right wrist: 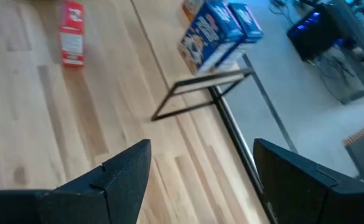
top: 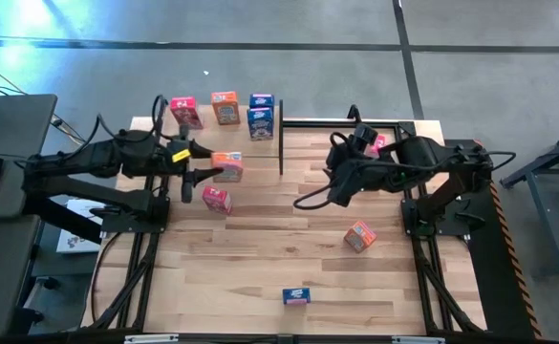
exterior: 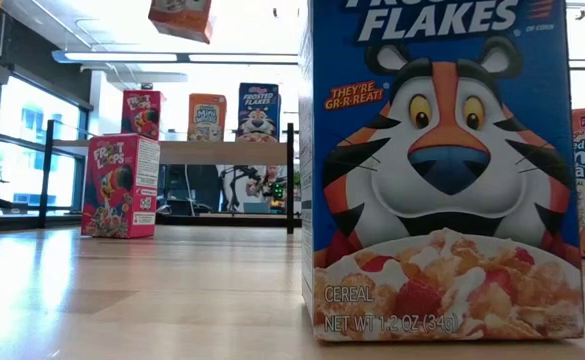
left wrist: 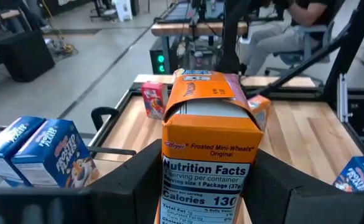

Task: Stack cereal on shelf
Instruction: Put the top orange cereal box on the the shelf aligned with the other orange cereal box

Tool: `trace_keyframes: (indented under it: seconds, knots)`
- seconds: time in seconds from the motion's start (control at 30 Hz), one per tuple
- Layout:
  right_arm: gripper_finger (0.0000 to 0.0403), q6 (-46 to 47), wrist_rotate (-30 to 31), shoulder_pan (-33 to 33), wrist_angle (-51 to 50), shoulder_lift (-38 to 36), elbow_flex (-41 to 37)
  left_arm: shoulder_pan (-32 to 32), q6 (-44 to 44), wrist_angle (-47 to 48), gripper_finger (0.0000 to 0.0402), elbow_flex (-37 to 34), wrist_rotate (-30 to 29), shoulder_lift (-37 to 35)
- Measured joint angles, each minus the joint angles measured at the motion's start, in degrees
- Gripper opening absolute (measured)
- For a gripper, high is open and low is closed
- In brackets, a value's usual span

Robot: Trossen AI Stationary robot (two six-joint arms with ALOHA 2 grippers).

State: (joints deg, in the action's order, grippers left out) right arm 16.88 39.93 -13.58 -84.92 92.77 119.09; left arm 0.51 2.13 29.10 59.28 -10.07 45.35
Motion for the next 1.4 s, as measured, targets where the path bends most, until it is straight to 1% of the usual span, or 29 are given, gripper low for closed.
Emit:
trace_keyframes:
  seconds: [0.13,0.3,0.6,0.63,0.7,0.77,0.93,1.07,1.2,1.3,1.4]
  knots:
    - [0.0275,2.47,1.74,-0.09,-2.71,-0.05,0.00,0.00,-0.64,-1.62,0.0175,-2.24,-0.01,-1.89]
    - [0.0275,2.57,1.87,-0.09,-3.14,-1.34,0.00,0.00,-1.51,-2.04,0.0175,-3.05,0.00,-2.57]
    - [0.0275,2.85,2.10,-1.60,-3.04,-8.05,-0.11,0.00,-1.53,-2.08,0.0175,-3.05,0.01,-2.56]
    - [0.0275,2.87,2.31,-2.05,-1.89,-9.20,-1.18,0.00,-1.53,-2.13,0.0175,-3.05,0.01,-2.56]
    - [0.0275,1.77,2.02,-2.88,2.13,-12.55,-5.60,0.00,-1.53,-2.27,0.0175,-3.05,0.02,-2.56]
    - [0.0275,0.11,1.01,-3.41,8.84,-17.03,-12.03,0.00,-1.53,-2.46,0.0175,-3.05,0.00,-2.56]
    - [0.0275,-4.03,-5.28,-3.46,27.00,-30.66,-31.19,0.00,-1.86,-3.08,0.0175,-3.08,0.02,-2.56]
    - [0.0275,-6.74,-9.39,-3.42,38.58,-40.42,-44.36,0.00,-1.92,-3.82,0.0175,-3.08,0.02,-2.56]
    - [0.0275,-7.00,-12.16,-3.42,45.67,-48.40,-54.46,0.00,-1.60,-3.84,0.0175,-3.08,0.02,-2.56]
    - [0.0275,-6.90,-13.43,-3.42,49.05,-53.11,-60.77,0.00,-1.53,-3.86,0.0175,-3.08,0.02,-2.54]
    - [0.0275,-6.88,-13.21,-3.42,50.11,-57.44,-66.54,0.00,-1.51,-3.86,0.0175,-3.08,0.02,-2.52]
